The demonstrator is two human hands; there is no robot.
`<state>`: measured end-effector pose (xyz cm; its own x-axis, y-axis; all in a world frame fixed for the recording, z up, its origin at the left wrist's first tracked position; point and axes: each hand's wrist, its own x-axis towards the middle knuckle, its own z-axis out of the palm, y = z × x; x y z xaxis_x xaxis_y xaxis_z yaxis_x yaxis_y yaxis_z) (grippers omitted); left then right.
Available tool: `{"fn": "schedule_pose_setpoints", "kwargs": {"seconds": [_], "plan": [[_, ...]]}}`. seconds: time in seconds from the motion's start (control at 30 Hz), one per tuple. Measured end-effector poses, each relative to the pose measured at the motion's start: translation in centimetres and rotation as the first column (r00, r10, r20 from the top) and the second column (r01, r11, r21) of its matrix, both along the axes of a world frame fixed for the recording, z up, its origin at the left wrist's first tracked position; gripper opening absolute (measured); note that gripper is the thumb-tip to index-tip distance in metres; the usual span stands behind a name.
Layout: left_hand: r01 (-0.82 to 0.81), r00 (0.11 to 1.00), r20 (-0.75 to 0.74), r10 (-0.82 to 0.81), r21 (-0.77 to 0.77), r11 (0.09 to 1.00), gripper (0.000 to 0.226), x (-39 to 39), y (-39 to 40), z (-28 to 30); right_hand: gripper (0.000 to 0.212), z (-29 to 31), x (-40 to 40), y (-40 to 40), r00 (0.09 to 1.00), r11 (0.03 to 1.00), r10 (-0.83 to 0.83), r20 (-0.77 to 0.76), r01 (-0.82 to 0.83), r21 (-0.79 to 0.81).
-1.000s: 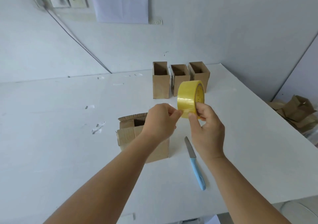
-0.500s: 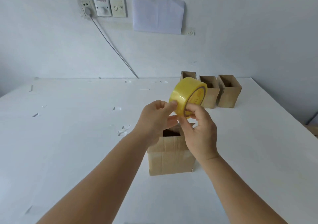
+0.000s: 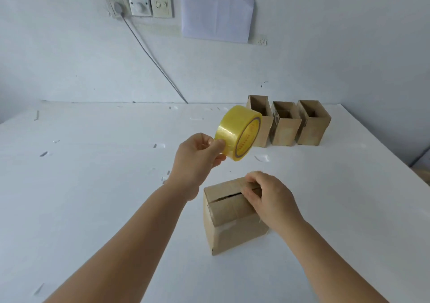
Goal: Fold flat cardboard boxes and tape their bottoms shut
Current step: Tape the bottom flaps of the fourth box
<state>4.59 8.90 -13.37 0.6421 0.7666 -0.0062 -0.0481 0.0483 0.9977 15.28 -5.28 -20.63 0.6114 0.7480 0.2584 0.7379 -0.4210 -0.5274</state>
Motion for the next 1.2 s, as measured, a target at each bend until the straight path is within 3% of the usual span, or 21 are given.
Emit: {"fn": "schedule_pose_setpoints", "kwargs": {"seconds": [0.13, 0.33, 0.5, 0.7, 0.77, 0.97, 1.2], "plan": [[0.019, 1.0, 0.019, -0.017, -0.108, 0.994, 0.026, -0.6, -0.9, -1.2, 0.068, -0.5, -0.4, 0.8, 0.992, 0.997, -0.072, -0.107, 0.075, 0.023], [0.064, 0.996, 0.085, -0.038, -0.325, 0.944, 0.025, -1.6, -3.8, -5.4, 0.09, -0.9, -0.3, 0.4, 0.968, 0.98, -0.12, -0.218, 0.151, 0.132], [0.034, 0.992, 0.123, -0.002, -0.253, 0.967, 0.024, -1.6, -3.8, -7.2, 0.065, -0.6, -0.2, -0.1, 0.942, 0.98, -0.069, -0.329, 0.126, 0.154], [0.223, 0.972, 0.106, -0.209, -0.135, 0.966, 0.02, -1.4, -0.4, -6.4, 0.031, -1.1, -1.0, -0.6, 0.875, 0.947, -0.055, -0.481, 0.198, 0.252], [0.283, 0.958, 0.086, -0.273, -0.129, 0.95, 0.02, -1.4, 0.4, -6.1, 0.03, -0.7, -0.8, -0.3, 0.864, 0.937, -0.065, -0.499, 0.225, 0.268], [0.316, 0.949, 0.066, -0.31, -0.238, 0.918, 0.021, -1.7, 1.2, -5.7, 0.034, 0.4, 0.3, 0.5, 0.909, 0.954, -0.096, -0.405, 0.2, 0.222], [0.226, 0.936, -0.227, -0.267, -0.191, 0.955, 0.019, -2.6, 2.9, -4.4, 0.019, 0.5, -0.1, 1.7, 0.949, 0.968, -0.132, -0.287, 0.186, 0.17]]}}
